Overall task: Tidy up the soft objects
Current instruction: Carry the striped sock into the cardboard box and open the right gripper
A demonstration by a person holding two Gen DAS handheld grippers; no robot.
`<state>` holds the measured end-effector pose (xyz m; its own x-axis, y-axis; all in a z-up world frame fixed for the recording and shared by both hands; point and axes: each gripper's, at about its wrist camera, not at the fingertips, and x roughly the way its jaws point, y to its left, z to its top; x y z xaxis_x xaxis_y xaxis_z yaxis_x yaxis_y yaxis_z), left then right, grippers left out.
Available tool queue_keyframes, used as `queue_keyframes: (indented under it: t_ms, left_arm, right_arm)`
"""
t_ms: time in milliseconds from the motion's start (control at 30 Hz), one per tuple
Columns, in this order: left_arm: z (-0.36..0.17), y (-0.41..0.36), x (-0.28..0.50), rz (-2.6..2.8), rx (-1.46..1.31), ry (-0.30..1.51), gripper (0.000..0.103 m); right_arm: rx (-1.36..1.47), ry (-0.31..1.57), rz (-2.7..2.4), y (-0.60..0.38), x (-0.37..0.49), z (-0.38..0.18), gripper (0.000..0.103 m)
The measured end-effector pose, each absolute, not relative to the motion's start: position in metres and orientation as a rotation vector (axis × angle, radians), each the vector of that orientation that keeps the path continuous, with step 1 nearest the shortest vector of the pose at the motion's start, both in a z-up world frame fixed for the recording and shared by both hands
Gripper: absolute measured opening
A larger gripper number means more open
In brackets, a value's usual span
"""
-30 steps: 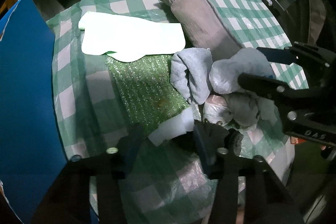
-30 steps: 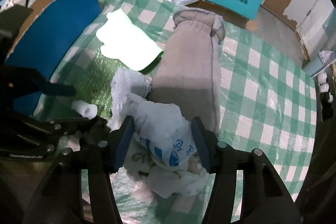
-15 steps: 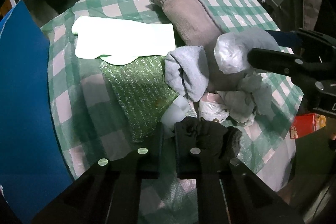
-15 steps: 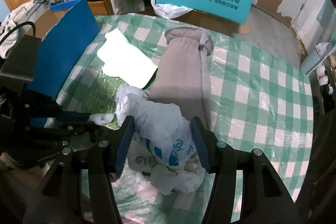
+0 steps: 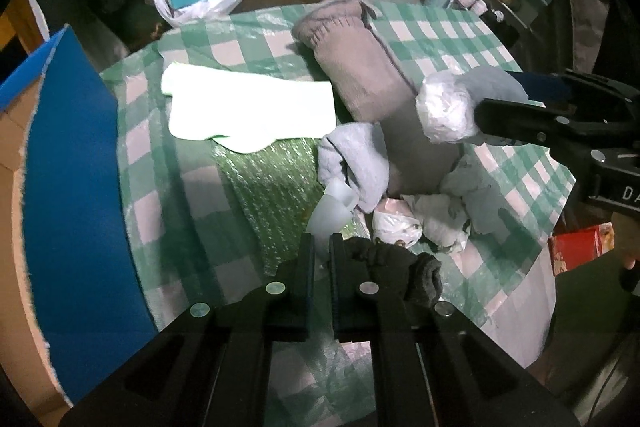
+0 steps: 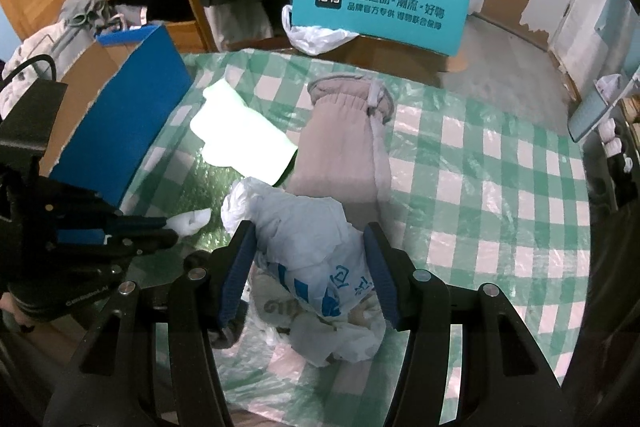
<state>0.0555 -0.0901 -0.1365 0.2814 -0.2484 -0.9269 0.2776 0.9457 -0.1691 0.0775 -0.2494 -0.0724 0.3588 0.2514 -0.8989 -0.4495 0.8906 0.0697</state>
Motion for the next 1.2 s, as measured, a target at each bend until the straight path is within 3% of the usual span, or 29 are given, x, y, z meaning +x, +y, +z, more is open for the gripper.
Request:
queue_keyframes:
  t_ms: [1200]
  left_arm:
    - [-0.056,-0.054,0.034,-0.287,-0.031,1.102,0.007]
  right_arm:
    - [-0.139,1.016,0.482,-0.235,0.063,-0.005,0.055]
